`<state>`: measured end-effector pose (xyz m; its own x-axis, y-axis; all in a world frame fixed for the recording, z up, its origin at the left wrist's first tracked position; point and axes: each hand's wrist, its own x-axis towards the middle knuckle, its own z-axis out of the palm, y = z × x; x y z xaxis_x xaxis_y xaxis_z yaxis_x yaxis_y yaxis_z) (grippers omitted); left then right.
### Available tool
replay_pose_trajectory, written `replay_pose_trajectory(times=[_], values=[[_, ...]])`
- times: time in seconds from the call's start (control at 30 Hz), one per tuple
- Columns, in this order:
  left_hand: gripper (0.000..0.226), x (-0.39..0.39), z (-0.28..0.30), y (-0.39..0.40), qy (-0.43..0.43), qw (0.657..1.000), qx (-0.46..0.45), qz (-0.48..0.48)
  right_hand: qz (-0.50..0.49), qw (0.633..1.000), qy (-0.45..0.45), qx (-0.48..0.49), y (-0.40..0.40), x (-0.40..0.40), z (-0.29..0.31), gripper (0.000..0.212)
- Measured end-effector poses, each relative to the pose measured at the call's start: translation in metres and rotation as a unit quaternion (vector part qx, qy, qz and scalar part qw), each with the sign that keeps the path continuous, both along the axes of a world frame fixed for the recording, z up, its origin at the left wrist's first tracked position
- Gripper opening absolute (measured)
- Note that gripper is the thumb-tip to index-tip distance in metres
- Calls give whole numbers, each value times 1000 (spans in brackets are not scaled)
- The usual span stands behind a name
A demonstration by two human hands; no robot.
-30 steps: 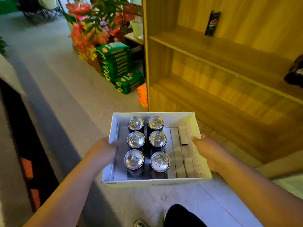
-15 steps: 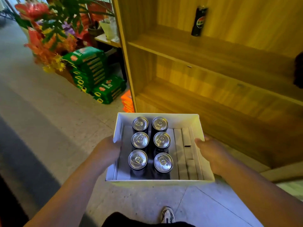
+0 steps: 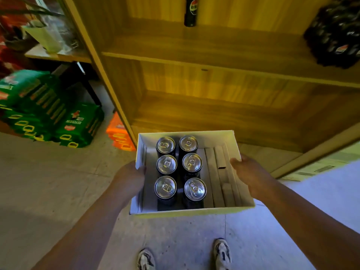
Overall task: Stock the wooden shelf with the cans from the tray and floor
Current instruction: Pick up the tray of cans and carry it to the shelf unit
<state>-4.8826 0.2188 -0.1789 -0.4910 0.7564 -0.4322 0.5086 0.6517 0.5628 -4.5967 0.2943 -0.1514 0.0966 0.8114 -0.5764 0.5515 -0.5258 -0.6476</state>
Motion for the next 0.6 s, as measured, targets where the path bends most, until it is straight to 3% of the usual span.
replay_pose_trajectory(times=[0.3,0.6], values=[[20,-12,-48,29,-13,998,-8,-67,-48,998,36,-9,-7,-10,-46,38],[24,-3,-206,41,-42,997,5,-66,-72,997,22,17,7,4,-202,40]])
